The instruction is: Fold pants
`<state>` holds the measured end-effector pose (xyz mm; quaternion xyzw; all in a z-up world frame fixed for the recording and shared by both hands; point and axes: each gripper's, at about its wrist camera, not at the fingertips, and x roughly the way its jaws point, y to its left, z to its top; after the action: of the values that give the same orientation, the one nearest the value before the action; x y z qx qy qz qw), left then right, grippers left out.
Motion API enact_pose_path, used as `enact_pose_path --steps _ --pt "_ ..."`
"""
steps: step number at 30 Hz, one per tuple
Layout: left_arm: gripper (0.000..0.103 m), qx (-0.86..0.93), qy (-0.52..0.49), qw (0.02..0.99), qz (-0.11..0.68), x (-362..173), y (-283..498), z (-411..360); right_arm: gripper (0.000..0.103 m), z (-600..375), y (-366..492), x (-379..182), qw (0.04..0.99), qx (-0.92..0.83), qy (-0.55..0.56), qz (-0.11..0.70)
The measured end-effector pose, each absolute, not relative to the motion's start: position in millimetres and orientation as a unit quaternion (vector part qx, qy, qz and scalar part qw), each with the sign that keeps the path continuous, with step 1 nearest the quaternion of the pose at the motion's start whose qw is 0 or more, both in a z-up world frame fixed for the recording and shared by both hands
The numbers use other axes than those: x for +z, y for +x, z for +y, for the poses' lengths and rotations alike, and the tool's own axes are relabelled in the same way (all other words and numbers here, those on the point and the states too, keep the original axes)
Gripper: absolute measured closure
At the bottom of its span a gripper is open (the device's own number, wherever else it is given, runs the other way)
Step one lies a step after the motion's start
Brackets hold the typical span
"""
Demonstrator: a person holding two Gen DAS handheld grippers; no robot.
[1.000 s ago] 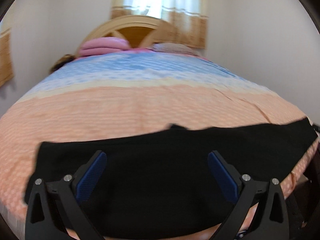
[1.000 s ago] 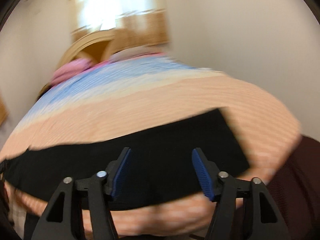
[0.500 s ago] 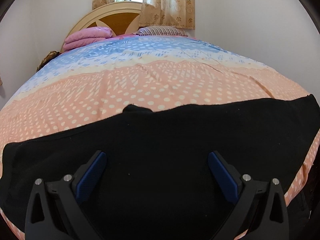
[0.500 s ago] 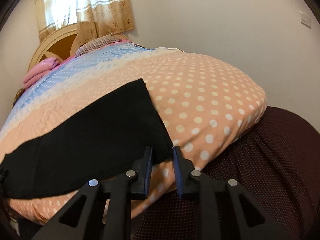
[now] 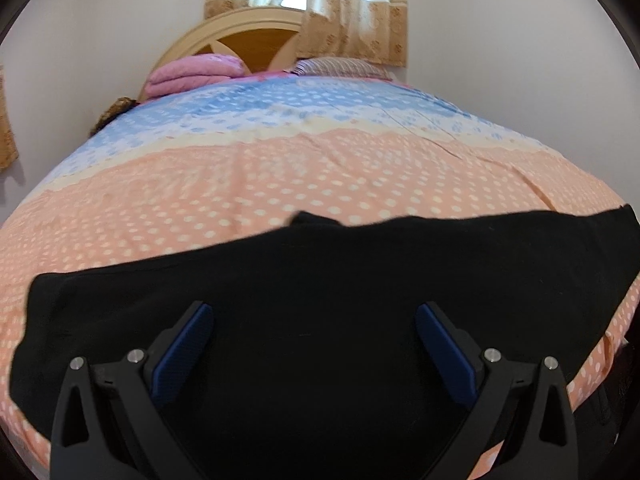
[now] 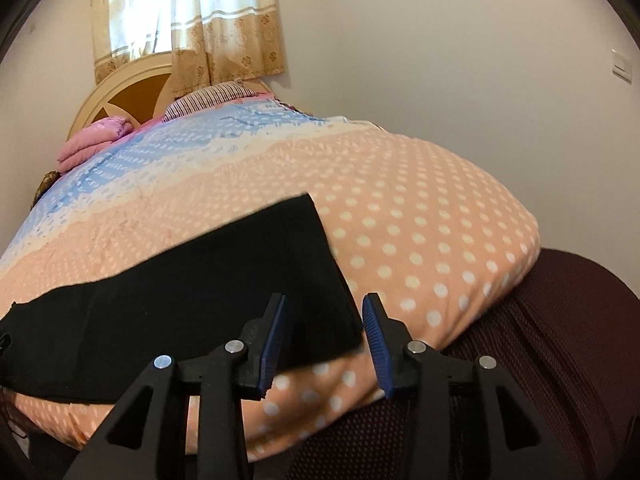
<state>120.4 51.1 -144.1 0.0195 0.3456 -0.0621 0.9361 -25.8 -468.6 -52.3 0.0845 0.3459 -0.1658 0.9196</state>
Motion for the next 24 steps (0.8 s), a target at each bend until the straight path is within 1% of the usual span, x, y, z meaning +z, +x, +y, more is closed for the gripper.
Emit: enact_pose_path --steps 10,15,18,21,23,24 --pt "0.000 0.022 0.001 0.937 0.349 -145.1 119.9 120.3 0.062 -471.7 1.7 -58.4 0.924 -0.130 0.112 0.342" --pt "0.000 0.066 -0.013 0.930 0.361 -157.2 122.0 151.8 0.062 -485.4 1.8 -65.0 0.924 -0.095 0.154 0.337" --pt "0.000 0.064 -0.029 0.929 0.364 -163.9 122.0 162.9 0.062 -495.0 -0.3 -66.4 0.924 -0.066 0.176 0.334" --pt "0.000 0.066 -0.015 0.930 0.362 -164.9 122.1 158.0 0.062 -505.2 0.5 -69.7 0.922 -0.042 0.199 0.330" --pt "0.000 0.067 -0.016 0.930 0.361 -166.8 123.8 157.4 0.065 -510.4 2.9 -72.3 0.921 -0.037 0.204 0.329" --pt "0.000 0.067 -0.018 0.930 0.360 -167.4 124.4 157.6 0.069 -514.7 1.9 -71.1 0.921 -0.043 0.212 0.325"
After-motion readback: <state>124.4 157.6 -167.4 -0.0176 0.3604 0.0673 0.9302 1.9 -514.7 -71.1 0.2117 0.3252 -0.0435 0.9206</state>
